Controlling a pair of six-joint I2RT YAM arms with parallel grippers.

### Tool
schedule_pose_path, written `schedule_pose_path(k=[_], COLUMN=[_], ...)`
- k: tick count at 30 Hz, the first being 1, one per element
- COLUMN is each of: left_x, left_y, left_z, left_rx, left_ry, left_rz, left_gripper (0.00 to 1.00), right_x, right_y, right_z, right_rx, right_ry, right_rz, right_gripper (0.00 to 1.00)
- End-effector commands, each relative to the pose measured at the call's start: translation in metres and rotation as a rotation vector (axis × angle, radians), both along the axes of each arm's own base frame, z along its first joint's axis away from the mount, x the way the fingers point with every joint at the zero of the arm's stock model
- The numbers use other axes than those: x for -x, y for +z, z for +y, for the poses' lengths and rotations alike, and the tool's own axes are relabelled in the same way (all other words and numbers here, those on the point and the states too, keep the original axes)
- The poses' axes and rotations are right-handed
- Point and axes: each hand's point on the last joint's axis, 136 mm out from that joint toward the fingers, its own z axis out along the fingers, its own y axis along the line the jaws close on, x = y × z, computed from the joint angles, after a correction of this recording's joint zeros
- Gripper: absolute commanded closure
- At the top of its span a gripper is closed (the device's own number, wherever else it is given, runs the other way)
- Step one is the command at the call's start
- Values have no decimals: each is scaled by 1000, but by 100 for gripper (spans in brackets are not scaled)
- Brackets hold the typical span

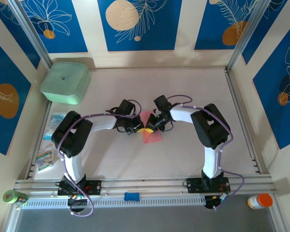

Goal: Fold a paper plane with a square sheet of paper (pick it up from the middle)

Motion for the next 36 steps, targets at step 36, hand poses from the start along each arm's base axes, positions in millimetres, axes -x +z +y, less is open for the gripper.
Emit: schedule_pose_path(k=[36], left_x=[9], left_y=[-34], left_z=[19], left_rx=[-200], left_ry=[-84], left_rz=[38], left_gripper=[100], right_x=[2], right_y=[14], right_z=[-12], right_rx=[-94], right_ry=[90], right_rz=[-140], right_gripper=[100])
